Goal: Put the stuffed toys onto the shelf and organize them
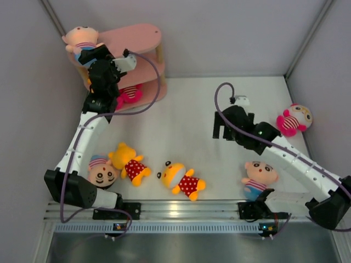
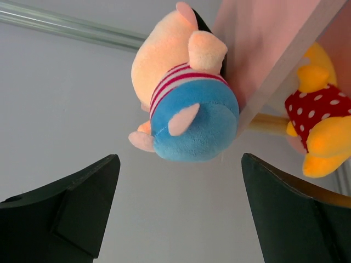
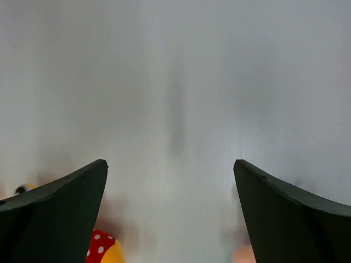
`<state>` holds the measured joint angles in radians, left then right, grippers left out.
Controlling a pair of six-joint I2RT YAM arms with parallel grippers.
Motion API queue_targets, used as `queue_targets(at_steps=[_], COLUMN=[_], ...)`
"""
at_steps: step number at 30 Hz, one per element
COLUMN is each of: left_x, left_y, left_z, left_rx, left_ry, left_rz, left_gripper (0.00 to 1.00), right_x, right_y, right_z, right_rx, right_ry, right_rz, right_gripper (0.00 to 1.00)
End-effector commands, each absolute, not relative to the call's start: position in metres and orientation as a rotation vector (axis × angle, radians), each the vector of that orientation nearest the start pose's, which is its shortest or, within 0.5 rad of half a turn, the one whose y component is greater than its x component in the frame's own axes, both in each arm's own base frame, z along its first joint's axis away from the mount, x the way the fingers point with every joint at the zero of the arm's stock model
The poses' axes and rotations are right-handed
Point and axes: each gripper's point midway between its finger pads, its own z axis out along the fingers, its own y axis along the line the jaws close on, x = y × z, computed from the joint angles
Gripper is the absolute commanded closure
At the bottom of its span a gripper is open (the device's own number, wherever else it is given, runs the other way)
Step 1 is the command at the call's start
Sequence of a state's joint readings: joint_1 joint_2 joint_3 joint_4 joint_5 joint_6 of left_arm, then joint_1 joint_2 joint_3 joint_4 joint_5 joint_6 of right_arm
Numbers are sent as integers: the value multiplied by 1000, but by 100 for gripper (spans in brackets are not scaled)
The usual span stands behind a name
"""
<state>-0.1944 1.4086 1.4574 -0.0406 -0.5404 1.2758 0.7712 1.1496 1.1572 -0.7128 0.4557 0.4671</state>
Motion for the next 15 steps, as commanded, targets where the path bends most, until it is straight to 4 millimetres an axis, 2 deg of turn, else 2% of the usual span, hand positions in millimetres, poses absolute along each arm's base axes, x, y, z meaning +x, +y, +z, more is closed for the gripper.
queue_targets(at_steps=[1, 2, 4, 6, 8, 11, 13, 15], left_x=[431, 426, 422, 413, 406, 392, 383, 368], left_y=[23, 18, 10, 2, -1, -9, -20, -27], left_z=[448, 449, 440, 438, 433, 427, 420, 414], left_rx=[657, 638, 648, 639, 631, 593, 620, 617], left_ry=[1485, 1478, 1486, 1481, 1506, 1546, 1556, 1581], left_rz=[1035, 963, 888, 799, 745, 617, 531, 446], left_gripper=[2, 2, 2, 2, 2, 2, 2, 2], right_x=[217, 202, 190, 178, 171, 155, 139, 133], right_y=[77, 61, 48, 39, 35, 22, 9, 3], right_z=[177, 163, 162, 153, 153, 142, 130, 116], right_rx=[437, 541, 645, 790, 870, 1026, 1088, 1129], right_ry=[2409, 2424, 2379, 2337, 2296, 2259, 2268, 2258], right_rz=[-233, -305, -303, -283, -218, -248, -374, -454], right_gripper=[1, 1, 1, 0, 1, 1, 1, 1])
